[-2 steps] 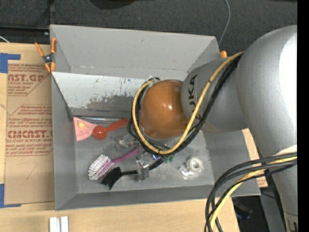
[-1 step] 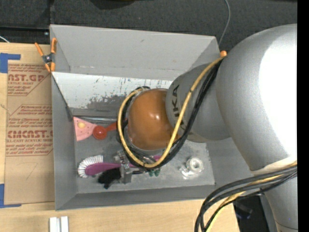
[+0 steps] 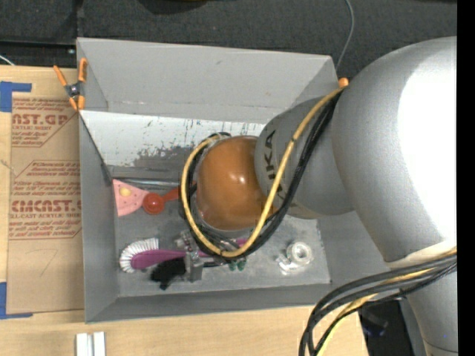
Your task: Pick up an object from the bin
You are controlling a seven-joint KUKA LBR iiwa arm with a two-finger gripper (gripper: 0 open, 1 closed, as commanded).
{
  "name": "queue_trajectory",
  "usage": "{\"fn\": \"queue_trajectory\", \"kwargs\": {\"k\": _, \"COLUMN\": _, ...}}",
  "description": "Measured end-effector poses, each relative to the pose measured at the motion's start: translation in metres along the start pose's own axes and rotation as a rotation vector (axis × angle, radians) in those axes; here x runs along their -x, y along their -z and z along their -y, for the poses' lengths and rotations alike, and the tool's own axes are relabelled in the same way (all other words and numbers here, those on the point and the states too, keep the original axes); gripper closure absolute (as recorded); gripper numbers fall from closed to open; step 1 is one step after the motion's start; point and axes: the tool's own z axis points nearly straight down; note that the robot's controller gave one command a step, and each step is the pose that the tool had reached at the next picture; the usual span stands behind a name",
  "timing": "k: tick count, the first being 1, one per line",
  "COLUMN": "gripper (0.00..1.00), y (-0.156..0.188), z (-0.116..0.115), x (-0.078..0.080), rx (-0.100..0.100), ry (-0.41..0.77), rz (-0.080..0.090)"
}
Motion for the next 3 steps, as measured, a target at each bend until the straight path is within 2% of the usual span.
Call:
{"fn": "queue_trajectory", "kwargs": {"k": 1, "gripper": 1.0, "y": 0.022, "z": 0.0, "x": -0.001, "rx": 0.0, "ry": 0.0, "rz": -0.004}}
{"fn": "queue_trajectory", "kwargs": {"k": 3, "gripper": 1.0, "y": 0.052, "z": 0.0, "x": -0.001, "rx": -0.001, "ry": 0.0, "rz": 0.0}}
